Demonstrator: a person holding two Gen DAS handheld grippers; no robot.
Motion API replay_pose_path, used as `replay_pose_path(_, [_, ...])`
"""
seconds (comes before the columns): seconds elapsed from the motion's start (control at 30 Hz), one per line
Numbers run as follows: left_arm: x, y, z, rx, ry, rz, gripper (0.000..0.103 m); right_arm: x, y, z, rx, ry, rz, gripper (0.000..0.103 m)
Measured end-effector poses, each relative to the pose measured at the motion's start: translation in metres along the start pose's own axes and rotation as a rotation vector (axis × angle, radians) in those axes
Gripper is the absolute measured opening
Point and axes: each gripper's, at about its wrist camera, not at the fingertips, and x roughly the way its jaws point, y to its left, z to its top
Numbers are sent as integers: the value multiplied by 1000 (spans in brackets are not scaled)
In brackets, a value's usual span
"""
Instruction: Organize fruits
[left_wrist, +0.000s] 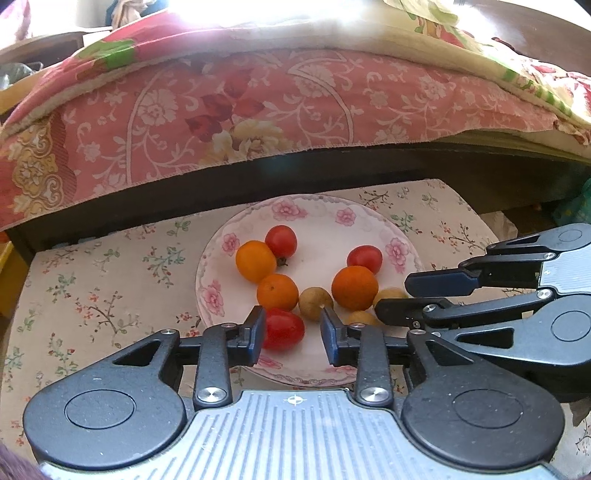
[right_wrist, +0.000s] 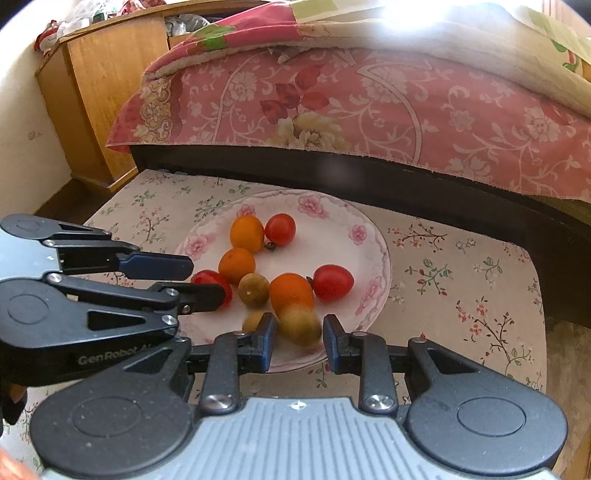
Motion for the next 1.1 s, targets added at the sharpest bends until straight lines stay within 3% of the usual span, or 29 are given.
replay_pose_path(0.5, [-5,6,-1,-32,-13,49,68,-9,-4,1,33,-28,-20,41])
replay_pose_path(0.77, [-11,6,-4,-28,-17,118,85,-14,-5,0,56,-27,-24,45])
replay_pose_path(1.1, [-29,2,-12,-53,-21,149,88,-32,0,-9,66,-33,-33,51])
